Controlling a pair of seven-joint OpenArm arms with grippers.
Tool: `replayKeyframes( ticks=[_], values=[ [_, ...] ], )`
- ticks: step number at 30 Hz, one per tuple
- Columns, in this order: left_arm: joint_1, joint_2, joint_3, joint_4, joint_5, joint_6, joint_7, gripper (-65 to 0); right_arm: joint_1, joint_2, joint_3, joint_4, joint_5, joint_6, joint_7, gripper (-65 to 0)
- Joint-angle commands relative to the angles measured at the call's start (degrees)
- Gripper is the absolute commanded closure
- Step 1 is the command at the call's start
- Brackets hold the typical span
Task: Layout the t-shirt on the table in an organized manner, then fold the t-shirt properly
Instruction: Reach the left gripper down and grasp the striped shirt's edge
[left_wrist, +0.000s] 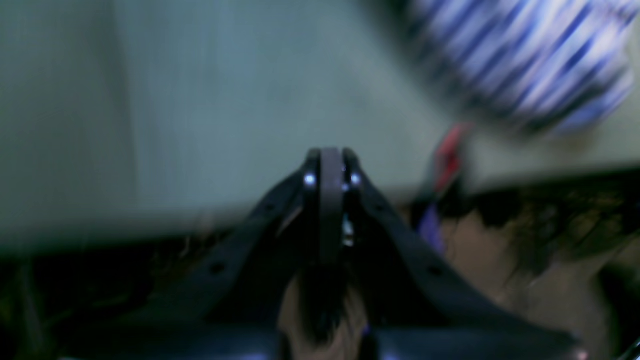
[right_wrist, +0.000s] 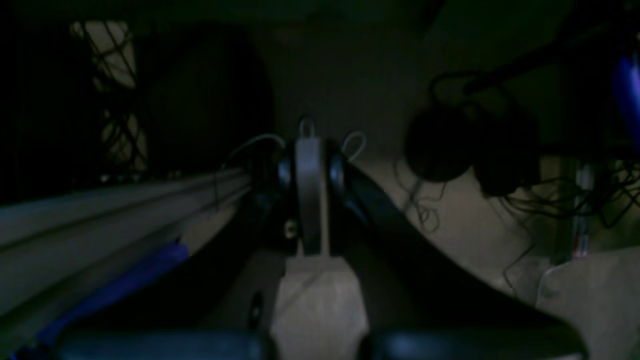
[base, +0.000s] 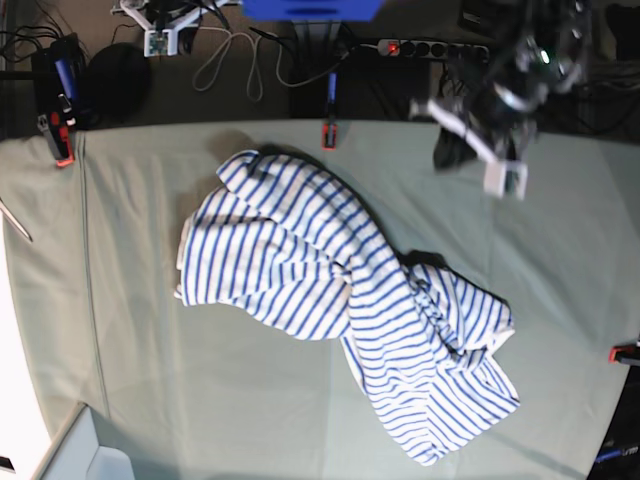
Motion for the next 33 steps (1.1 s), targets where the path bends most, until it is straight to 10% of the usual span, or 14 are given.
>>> replayKeyframes(
  ticks=[1, 10, 18, 33],
  values=[
    [-2.2, -0.1, -0.1, 0.9, -1.4, -0.1, 0.0, 0.0, -0.8, -0.1, 0.5, 0.9, 0.0, 0.9, 1.1, 0.0],
    [-21.2, 5.0, -0.1, -8.5, -4.4, -0.1, 6.7, -2.8, -0.6, -0.8, 1.1, 0.4, 0.0, 0.8, 1.1, 0.0],
    [-27.0, 6.2, 0.3, -19.6, -4.3, -0.3, 7.2, -36.1, -0.4, -2.7, 4.3, 0.9, 0.0, 0.8, 1.1, 0.0],
    [-27.7, 14.0, 0.4, -32.7, -4.3, -0.3, -0.2, -33.5, -0.8, 1.3, 4.5, 0.2, -0.1, 0.8, 1.1, 0.0]
  ],
)
